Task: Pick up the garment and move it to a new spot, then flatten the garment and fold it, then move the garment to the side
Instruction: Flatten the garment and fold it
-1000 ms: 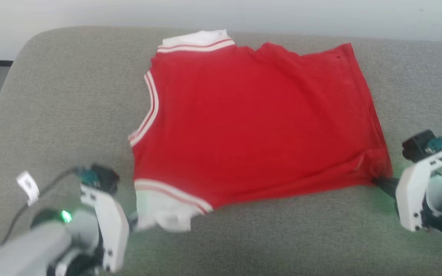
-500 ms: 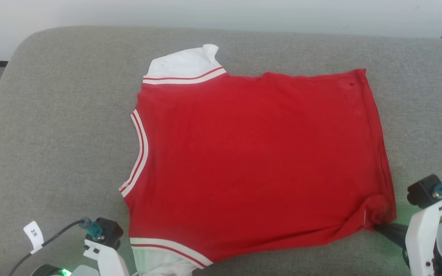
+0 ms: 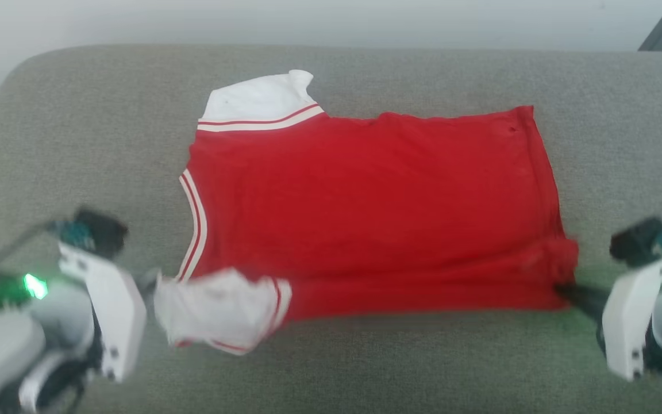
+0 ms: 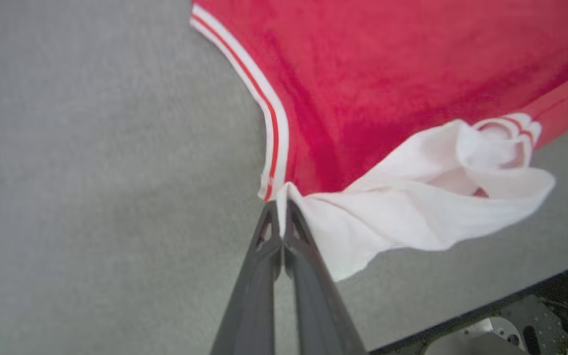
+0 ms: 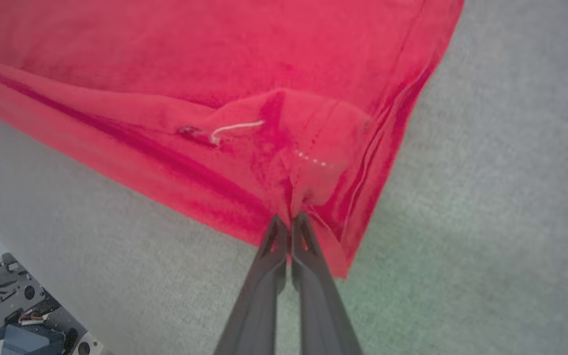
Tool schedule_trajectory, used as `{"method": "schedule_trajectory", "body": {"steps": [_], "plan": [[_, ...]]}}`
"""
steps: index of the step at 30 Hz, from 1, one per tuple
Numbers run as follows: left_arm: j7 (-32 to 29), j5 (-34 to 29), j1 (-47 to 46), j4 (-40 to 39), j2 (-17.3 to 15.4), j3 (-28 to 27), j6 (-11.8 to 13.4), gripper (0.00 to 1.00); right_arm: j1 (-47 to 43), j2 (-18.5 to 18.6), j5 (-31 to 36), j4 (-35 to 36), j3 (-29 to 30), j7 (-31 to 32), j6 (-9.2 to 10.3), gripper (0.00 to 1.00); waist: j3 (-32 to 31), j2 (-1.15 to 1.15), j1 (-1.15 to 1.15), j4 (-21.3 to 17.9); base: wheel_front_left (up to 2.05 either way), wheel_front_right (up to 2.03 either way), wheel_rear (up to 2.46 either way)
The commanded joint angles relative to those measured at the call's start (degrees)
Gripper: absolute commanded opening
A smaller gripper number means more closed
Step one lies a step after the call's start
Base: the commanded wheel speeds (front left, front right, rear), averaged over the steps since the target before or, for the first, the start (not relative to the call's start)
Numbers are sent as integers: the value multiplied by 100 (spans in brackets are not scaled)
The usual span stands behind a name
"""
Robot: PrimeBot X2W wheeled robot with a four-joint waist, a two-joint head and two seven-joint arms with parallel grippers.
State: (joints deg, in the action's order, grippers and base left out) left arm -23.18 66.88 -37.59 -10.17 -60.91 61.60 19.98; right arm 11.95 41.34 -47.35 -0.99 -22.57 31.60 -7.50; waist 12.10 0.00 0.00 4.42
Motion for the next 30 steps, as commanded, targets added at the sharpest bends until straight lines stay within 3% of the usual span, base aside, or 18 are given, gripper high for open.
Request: {"method": "schedule_trajectory", "body": {"steps": [1, 6, 13, 19, 25, 30], "plan": [[-25, -115, -221, 54, -13, -78, -82, 0, 173, -90, 75, 23, 98, 88, 2, 0, 43, 0, 0, -37, 0, 0, 0], [-95, -521, -1071, 578, 275, -252, -500, 0, 847, -327, 366, -134, 246, 247, 2, 0, 236, 0, 0, -83, 0, 0, 0], [-42, -858, -1993, 1997, 1103, -237, -1246, 0, 1793, -653, 621, -756, 5, 267, 1, 0, 605, 0, 0, -127, 0, 0, 0], [-1, -765, -2391, 3552, 1877, -146, -1918, 0, 2497, -867, 611, -1521, -464, 192, 1, 0, 916, 0, 0, -186, 0, 0, 0], [-94, -574, -2421, 4640, 2351, -57, -2323, 0, 2831, -1057, 468, -2071, -836, 245, 2, 0, 1052, 0, 0, -215, 0, 0, 0], [-311, -395, -2425, 5359, 2652, -9, -2499, 0, 3063, -1126, 395, -2363, -1029, 168, 2, 0, 1067, 0, 0, -228, 0, 0, 0]]}}
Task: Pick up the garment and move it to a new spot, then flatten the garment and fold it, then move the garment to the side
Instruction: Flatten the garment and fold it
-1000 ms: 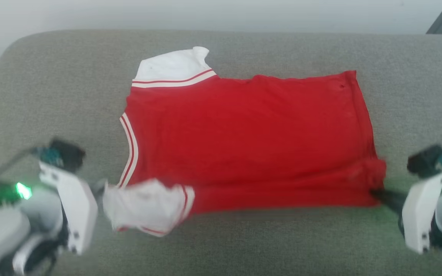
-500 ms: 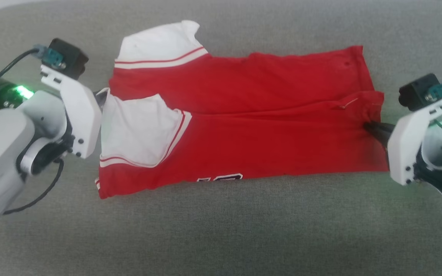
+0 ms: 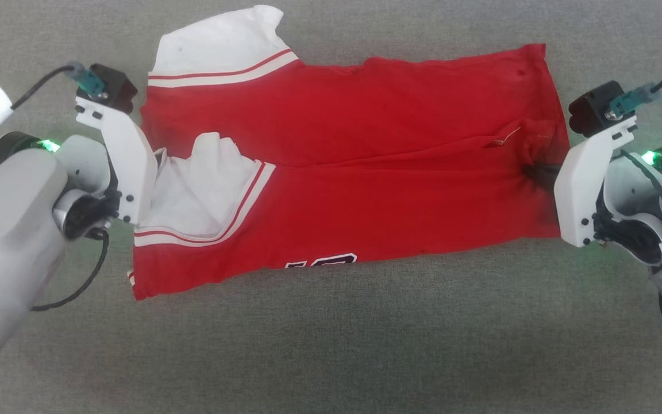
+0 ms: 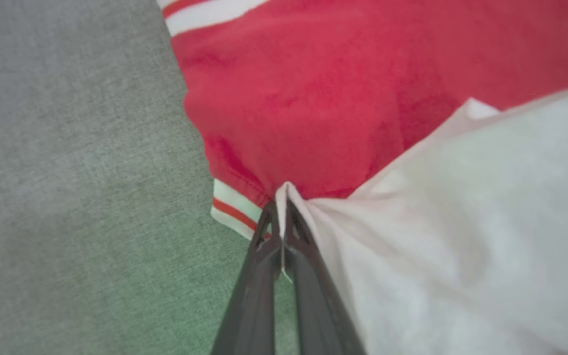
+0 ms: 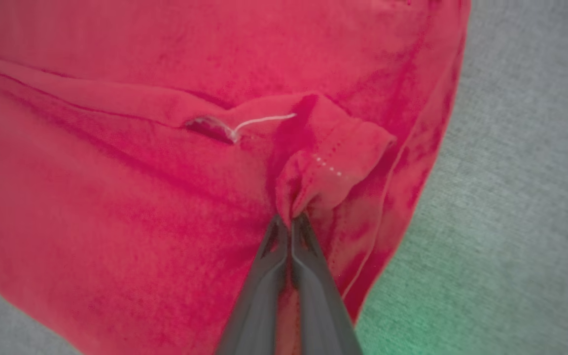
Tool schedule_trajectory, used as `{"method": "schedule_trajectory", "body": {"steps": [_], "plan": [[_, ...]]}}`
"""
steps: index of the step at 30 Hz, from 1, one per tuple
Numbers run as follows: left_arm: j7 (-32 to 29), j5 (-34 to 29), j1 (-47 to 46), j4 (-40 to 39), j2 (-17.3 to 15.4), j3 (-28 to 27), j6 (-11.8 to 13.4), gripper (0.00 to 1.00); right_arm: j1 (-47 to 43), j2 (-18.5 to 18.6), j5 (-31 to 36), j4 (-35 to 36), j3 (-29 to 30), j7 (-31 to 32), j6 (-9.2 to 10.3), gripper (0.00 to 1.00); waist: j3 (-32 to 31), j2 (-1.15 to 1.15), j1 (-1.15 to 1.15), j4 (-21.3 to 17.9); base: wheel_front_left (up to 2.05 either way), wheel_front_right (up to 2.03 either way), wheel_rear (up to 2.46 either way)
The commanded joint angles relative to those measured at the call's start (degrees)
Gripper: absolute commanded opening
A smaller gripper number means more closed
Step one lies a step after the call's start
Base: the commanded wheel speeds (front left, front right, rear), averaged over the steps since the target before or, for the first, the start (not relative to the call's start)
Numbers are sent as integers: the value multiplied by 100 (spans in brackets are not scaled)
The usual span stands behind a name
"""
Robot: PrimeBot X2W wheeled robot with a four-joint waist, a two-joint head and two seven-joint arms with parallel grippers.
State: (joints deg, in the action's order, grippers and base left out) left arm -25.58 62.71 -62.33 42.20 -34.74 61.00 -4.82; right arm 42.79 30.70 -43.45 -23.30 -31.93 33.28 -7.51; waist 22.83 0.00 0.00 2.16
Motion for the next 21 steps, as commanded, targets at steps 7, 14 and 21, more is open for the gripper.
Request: {"method": "schedule_trajectory", "body": {"steps": [7, 14, 21], "plan": [[-257, 184, -211, 611, 223, -47, -11, 87, 188, -52, 25, -343, -106, -196, 4, 100, -155, 0, 0, 16, 0, 0, 0], [-311, 109, -372, 534, 217, -10, 17, 100, 49, 43, 48, -157, 58, -574, 2, 100, -422, 0, 0, 83, 0, 0, 0], [-592, 198, -208, -1, 43, -15, 336, 100, -328, 51, 417, 212, 731, -1336, 2, 100, -641, 0, 0, 183, 0, 0, 0]]}}
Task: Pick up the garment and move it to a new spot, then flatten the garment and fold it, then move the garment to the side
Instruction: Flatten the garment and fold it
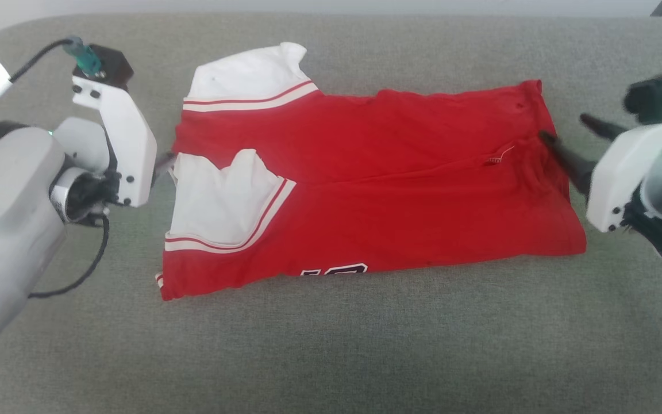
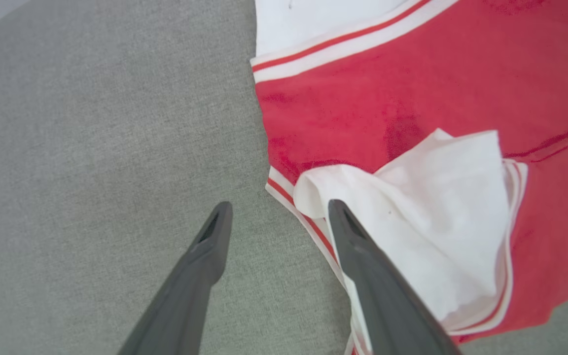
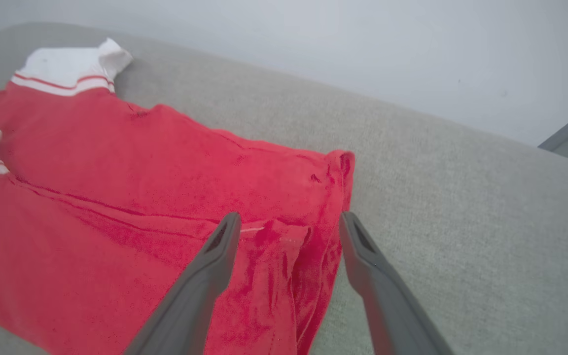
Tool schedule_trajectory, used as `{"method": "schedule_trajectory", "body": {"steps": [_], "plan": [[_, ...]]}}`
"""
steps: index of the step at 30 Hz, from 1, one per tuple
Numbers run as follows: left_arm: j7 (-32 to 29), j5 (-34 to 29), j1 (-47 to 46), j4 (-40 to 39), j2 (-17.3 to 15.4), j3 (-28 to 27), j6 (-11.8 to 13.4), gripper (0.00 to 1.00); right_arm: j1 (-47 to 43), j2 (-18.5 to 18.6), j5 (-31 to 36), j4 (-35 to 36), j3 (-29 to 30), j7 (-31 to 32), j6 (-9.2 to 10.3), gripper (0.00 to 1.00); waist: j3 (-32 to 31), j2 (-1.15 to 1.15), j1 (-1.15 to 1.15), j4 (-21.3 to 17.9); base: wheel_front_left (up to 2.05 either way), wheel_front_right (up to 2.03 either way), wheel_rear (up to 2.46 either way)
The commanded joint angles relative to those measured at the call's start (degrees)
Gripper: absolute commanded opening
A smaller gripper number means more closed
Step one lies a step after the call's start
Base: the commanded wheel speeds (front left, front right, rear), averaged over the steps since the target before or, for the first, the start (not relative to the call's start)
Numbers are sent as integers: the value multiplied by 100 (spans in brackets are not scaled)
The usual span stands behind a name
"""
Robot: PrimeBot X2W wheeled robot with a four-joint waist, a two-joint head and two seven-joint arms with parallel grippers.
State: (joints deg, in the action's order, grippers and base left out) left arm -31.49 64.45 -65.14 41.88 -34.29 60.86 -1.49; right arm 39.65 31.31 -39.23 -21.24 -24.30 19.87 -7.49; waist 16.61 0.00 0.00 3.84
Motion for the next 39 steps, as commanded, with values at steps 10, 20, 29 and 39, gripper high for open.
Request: {"method": "schedule_trajectory", "body": {"steps": [10, 20, 29, 39], "plan": [[-556, 386, 735, -1480, -512, -40, 862, 100, -906, -632, 1212, 811, 1666, -840, 0, 100, -187, 0, 0, 23, 0, 0, 0], [-908, 774, 1418, -3034, -1173, -124, 1822, 100, -1729, -1488, 2036, 2156, 3067, -469, 0, 100, -73, 0, 0, -81, 0, 0, 0], [-756, 807, 1809, -3492, -1452, -115, 2050, 100, -2162, -1791, 2179, 2735, 3502, -227, 0, 100, 50, 0, 0, -98, 0, 0, 0], [-249, 867, 2105, -2439, -1171, -118, 1639, 100, -2435, -2056, 2243, 2991, 3525, 132, -1, 100, 164, 0, 0, -250, 0, 0, 0]]}}
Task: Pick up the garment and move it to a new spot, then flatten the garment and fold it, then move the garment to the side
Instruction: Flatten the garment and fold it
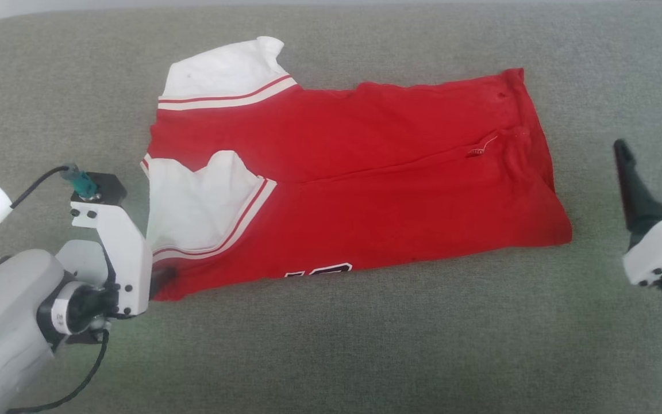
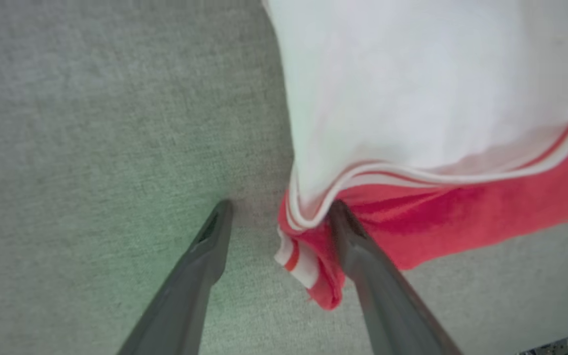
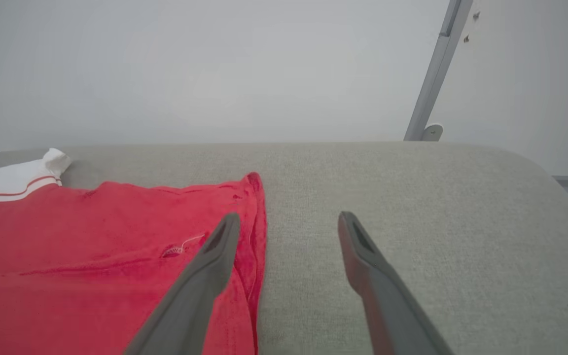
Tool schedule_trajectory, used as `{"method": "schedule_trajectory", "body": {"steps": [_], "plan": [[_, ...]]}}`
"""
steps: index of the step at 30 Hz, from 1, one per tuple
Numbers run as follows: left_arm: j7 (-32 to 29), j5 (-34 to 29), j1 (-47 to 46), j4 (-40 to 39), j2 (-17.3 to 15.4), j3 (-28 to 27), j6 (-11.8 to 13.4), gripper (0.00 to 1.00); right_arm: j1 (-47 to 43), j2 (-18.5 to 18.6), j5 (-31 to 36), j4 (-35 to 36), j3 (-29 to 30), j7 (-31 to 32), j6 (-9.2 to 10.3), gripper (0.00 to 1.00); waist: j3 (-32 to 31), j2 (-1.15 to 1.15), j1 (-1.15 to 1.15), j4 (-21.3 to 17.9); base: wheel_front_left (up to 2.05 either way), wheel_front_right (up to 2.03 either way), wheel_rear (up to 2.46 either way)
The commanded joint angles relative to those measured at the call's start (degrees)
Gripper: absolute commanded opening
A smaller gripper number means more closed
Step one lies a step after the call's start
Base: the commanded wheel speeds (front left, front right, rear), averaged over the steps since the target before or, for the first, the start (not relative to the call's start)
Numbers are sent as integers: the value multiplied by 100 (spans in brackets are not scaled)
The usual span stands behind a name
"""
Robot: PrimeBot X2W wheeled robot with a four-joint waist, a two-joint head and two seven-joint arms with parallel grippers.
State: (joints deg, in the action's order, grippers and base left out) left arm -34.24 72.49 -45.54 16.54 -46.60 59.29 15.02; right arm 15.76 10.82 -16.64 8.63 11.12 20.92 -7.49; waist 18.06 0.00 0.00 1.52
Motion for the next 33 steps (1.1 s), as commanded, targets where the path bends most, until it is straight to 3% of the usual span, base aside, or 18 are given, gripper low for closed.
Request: {"method": "schedule_trajectory", "body": {"steps": [1, 2, 3, 4, 9, 18, 23, 24, 25, 33], "plan": [[40, 118, 208, 228, 138, 51, -96, 100, -53, 10, -59, -22, -71, 121, -1, 100, 31, 0, 0, -34, 0, 0, 0], [83, 91, 231, 346, 213, 73, -180, 95, -82, 48, -95, -66, -143, 257, -1, 100, 44, 0, 0, -50, 0, 0, 0], [130, 12, 220, 453, 261, 120, -284, 36, -109, 88, -138, -92, -214, 395, 0, 100, 60, 0, 0, -61, 0, 0, 0], [134, -9, 212, 558, 319, 159, -361, 0, -110, 114, -203, -130, -266, 554, 0, 100, 77, 0, 0, -62, 0, 0, 0], [206, -71, 89, 840, 567, 251, -696, 0, -25, 274, -465, -421, -524, 1576, -1, 100, 137, 0, 0, 1, 0, 0, 0], [375, -154, -146, 1140, 973, 248, -994, 0, 536, 539, -676, -1115, -757, 3149, 0, 100, 310, 0, 0, 260, 0, 0, 0], [434, -175, -208, 1236, 1127, 251, -1078, 0, 743, 565, -660, -1689, -990, 3658, -1, 100, 388, 0, 0, 375, 0, 0, 0], [454, -179, -221, 1265, 1149, 247, -1085, 0, 754, 586, -690, -1772, -1099, 3778, -1, 60, 396, 0, 0, 390, 0, 0, 0], [470, -189, -229, 1297, 1167, 249, -1093, 0, 753, 610, -739, -1822, -1180, 3832, -1, 0, 401, 0, 0, 404, 0, 0, 0], [538, -137, -255, 1481, 1077, 164, -1128, 0, 850, 887, -882, -1802, -1217, 3851, 0, 0, 342, 0, 0, 429, 0, 0, 0]]}}
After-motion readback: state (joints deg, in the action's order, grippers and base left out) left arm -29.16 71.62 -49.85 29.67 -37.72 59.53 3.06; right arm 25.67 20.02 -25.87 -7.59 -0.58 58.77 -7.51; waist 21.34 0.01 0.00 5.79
